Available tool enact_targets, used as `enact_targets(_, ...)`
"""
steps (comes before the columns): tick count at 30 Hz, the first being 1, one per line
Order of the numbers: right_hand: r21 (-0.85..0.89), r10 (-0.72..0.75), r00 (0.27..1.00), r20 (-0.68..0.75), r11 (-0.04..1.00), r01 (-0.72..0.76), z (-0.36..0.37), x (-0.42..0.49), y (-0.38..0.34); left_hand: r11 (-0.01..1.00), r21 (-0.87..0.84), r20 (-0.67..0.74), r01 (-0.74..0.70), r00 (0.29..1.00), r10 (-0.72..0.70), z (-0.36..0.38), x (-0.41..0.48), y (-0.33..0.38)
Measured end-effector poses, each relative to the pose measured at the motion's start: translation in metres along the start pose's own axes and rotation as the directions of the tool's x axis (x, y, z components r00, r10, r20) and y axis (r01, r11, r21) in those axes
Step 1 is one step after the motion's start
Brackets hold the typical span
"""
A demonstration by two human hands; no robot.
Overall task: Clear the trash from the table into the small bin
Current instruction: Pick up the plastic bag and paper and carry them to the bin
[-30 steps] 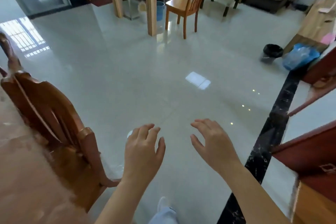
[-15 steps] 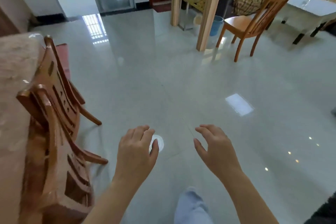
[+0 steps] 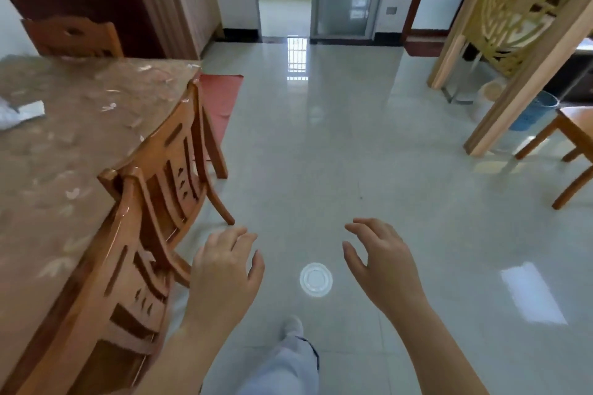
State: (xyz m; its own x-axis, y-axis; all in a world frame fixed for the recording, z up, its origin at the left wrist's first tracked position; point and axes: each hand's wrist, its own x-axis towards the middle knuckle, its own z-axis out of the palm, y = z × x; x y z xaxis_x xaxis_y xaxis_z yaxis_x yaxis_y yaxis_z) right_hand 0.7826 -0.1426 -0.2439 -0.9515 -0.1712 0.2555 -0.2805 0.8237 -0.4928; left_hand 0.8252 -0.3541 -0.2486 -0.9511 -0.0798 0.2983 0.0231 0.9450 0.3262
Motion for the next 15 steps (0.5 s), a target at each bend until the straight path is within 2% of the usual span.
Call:
enact_targets(9,-0.015,-0.154,0.982,0.109,0.988,0.157,0.048,0.206,0.018,0.983,0.001,-0.086,0.185,0.979,-0.184,0.056,0.172,-0.037)
enact_targets(15,0.031,-0.24,0.962,0.131,0.971,0.238,0.081,0.336,0.012,0.968,0.054,-0.118,0.244,0.964,-0.237,0.069,0.28,-0.069)
